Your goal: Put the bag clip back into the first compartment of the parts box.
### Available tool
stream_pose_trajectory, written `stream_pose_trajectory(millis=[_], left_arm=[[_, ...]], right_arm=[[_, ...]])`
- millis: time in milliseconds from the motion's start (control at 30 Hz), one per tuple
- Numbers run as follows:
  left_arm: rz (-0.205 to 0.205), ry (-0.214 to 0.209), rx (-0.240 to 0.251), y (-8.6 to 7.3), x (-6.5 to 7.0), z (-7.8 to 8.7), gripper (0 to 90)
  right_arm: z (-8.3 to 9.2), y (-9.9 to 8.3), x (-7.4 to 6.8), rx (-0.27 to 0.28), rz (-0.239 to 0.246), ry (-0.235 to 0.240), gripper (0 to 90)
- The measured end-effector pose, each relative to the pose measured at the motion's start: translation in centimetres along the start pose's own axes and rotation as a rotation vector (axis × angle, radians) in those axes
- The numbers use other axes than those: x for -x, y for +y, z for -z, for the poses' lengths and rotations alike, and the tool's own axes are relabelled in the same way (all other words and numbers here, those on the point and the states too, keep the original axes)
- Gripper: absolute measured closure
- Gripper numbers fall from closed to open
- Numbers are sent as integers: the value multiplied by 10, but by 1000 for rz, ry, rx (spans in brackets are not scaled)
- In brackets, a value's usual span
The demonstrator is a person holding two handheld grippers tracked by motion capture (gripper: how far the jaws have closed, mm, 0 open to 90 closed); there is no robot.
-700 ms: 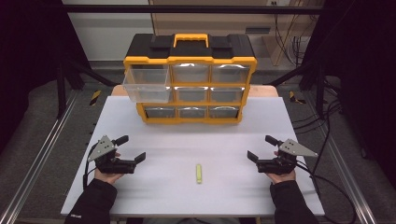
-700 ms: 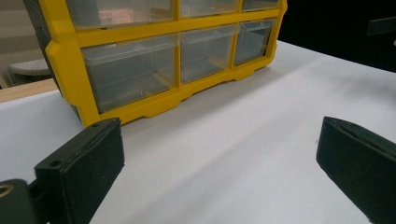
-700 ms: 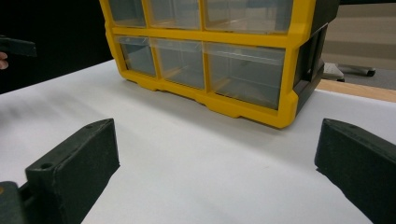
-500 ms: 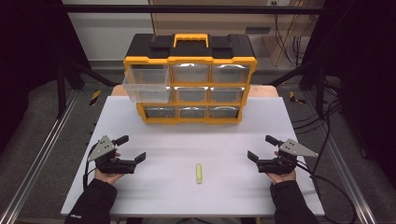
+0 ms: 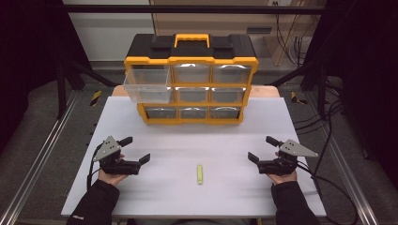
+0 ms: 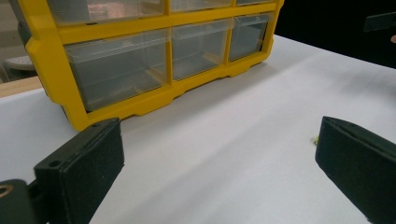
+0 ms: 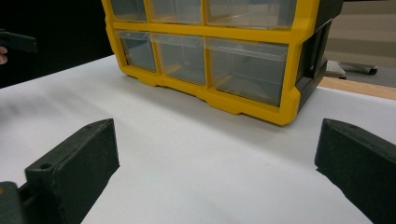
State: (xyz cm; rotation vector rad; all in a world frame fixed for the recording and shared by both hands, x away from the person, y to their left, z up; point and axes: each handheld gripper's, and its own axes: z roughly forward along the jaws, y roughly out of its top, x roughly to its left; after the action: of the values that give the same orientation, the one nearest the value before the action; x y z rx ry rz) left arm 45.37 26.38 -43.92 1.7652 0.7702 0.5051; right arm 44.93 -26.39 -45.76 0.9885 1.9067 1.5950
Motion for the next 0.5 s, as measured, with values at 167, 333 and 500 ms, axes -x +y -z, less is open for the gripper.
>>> stream_pose_trajectory(millis=[167, 333, 500], left_arm=[[7, -2, -5, 1, 4, -3, 7], [11, -7, -10, 3, 12, -10, 6], [6, -8, -22, 3, 18, -14, 5]], right_arm=[[0, 0, 0, -4, 2, -2, 2], [0, 0, 0, -2, 0, -1, 2], [0, 0, 0, -4, 3, 1, 2]])
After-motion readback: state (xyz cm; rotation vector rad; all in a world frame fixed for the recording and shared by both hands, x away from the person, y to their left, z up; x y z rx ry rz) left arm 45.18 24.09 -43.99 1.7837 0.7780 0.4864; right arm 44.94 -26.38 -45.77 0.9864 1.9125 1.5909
